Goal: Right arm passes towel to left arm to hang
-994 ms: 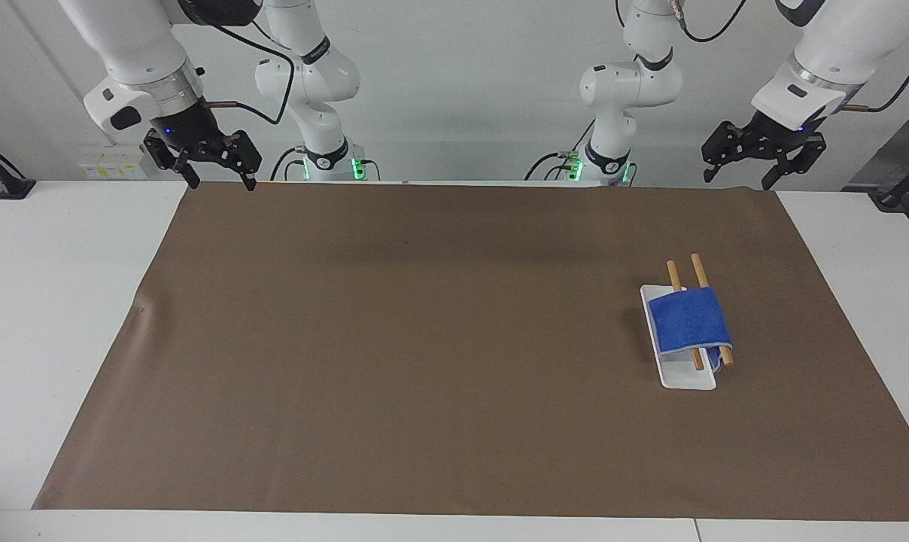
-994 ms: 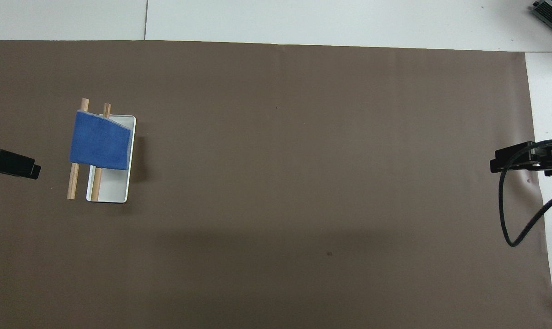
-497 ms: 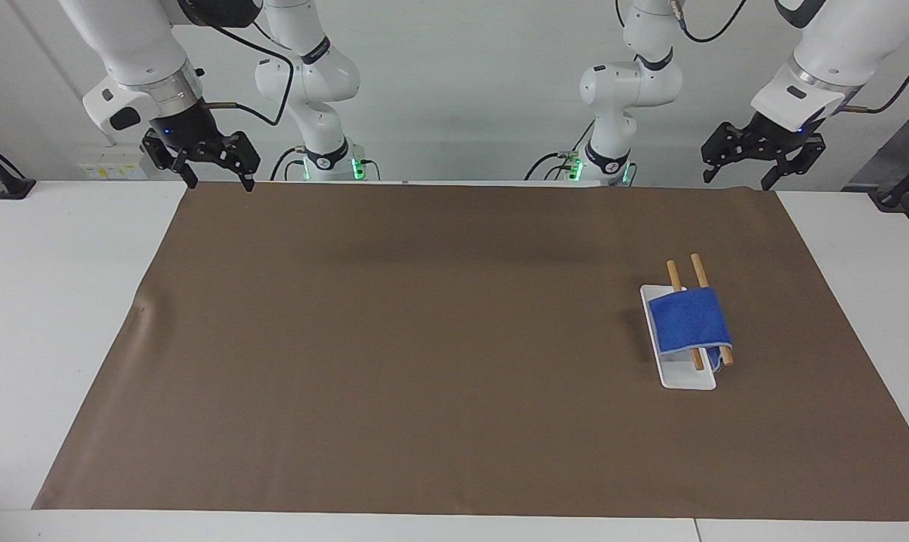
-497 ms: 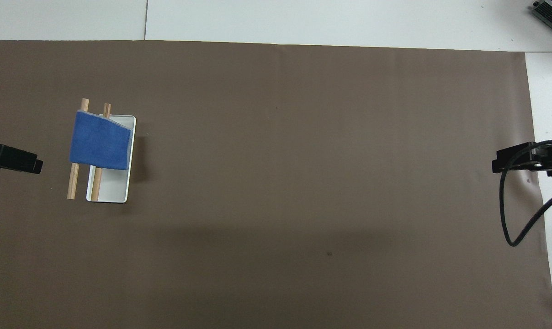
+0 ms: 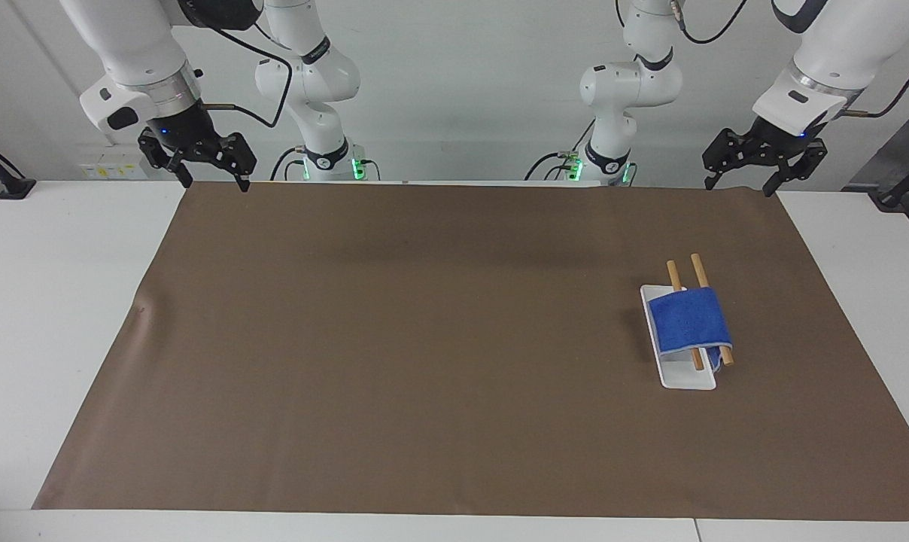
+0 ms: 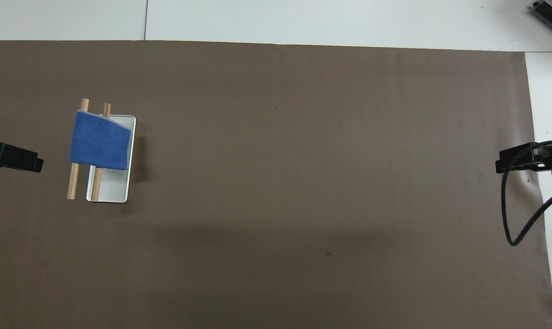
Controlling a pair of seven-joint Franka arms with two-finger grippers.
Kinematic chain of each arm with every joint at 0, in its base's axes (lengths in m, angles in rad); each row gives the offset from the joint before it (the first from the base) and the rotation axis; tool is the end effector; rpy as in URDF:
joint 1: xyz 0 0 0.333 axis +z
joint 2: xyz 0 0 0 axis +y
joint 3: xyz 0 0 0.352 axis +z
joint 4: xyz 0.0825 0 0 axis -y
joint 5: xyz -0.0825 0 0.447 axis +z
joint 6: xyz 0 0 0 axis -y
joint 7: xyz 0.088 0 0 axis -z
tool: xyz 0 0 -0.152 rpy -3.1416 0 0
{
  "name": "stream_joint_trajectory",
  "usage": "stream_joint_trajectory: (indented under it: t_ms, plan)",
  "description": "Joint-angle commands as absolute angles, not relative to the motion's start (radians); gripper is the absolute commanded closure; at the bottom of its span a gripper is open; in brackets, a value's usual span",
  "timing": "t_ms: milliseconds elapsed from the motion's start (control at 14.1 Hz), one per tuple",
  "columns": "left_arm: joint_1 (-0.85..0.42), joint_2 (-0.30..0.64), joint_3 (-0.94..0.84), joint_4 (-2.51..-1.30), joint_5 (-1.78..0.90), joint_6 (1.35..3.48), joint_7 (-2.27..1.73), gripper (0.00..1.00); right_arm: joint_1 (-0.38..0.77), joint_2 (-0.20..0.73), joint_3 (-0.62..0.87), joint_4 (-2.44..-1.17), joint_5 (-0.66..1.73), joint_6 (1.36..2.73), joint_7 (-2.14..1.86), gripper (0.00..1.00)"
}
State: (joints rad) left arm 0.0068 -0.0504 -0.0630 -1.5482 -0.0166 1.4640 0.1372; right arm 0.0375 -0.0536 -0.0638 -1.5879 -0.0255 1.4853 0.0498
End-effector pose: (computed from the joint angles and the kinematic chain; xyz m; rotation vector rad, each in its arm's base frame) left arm 0.5862 -0.0366 0.6487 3.1116 -0.3040 -0.0521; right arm 0.5874 -0.0205 0.6315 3.1157 -0.1208 -0.0762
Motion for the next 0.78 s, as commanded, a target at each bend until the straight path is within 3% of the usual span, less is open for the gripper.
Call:
stream_joint_trajectory:
  t_ms: [0,710]
  plan:
    - [0.009,-0.080,-0.069,-1.586,0.040,1.488,0.127,0.00,0.037,-0.060,-0.060,-1.595,-0.035,1.476,0.034,0.00]
    - [0.011,-0.086,-0.069,-1.594,0.040,1.480,0.121,0.00,0.037,-0.064,-0.060,-1.603,-0.032,1.476,0.035,0.00]
